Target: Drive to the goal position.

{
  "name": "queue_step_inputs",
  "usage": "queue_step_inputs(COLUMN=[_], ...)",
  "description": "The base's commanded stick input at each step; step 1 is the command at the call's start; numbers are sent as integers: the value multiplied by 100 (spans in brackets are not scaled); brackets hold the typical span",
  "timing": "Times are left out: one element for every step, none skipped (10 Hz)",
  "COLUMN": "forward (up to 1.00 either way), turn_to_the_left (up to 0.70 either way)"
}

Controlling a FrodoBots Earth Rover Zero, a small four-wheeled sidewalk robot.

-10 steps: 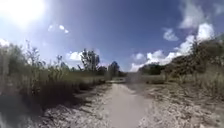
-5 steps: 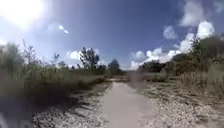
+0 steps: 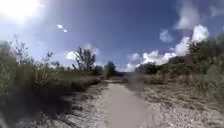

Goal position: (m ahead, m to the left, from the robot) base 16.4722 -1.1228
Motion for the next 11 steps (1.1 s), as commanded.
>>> queue_step_inputs(forward=[45,45,45,45,45,45,45,45,45,45,45], turn_to_the_left=[0,0,0,0,0,0,0,0,0,-7,-24])
